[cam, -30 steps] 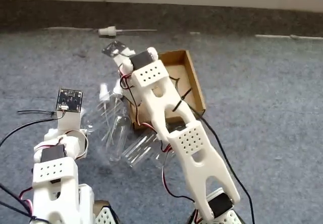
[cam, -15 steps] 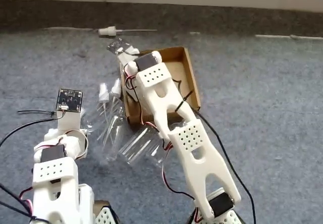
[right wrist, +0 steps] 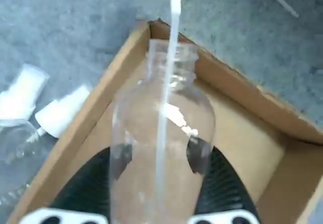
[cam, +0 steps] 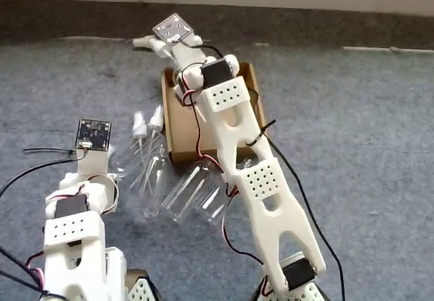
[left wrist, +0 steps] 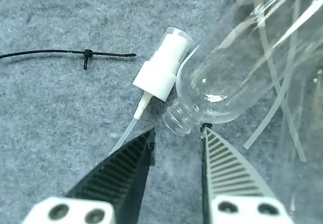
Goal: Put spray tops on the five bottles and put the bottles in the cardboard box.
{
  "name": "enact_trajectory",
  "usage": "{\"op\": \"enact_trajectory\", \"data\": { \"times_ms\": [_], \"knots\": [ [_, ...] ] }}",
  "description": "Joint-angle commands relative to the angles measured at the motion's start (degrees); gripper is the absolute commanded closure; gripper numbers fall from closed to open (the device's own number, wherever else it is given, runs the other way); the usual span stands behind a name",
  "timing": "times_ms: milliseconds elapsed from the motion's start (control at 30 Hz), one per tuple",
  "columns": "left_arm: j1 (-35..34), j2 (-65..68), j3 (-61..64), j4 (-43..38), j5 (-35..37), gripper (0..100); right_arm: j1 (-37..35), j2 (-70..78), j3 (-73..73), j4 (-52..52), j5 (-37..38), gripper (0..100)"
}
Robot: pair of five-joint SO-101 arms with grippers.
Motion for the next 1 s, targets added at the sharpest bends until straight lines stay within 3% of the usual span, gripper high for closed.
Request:
{"op": "enact_trajectory", "data": {
  "times_ms": [0,400,633,800,967],
  "knots": [
    [0.84,-0.75,-0.48,-0.79,-0.44,85,0.75,-1.89,-6.73,2.33,0.18,99.5],
    [0.13,-0.48,-3.82,-0.44,-0.44,85,0.92,-1.63,-6.64,4.00,0.44,99.5],
    [-1.36,5.14,-24.66,10.90,1.41,85,1.01,-7.34,-7.25,7.52,0.18,99.5],
    [-1.36,21.76,-46.64,19.08,5.71,85,0.48,-13.32,-7.08,7.52,0.18,99.5],
    [-1.19,39.96,-67.38,20.66,7.82,85,0.04,-17.71,-7.16,7.60,0.18,99.5]
  ]
}}
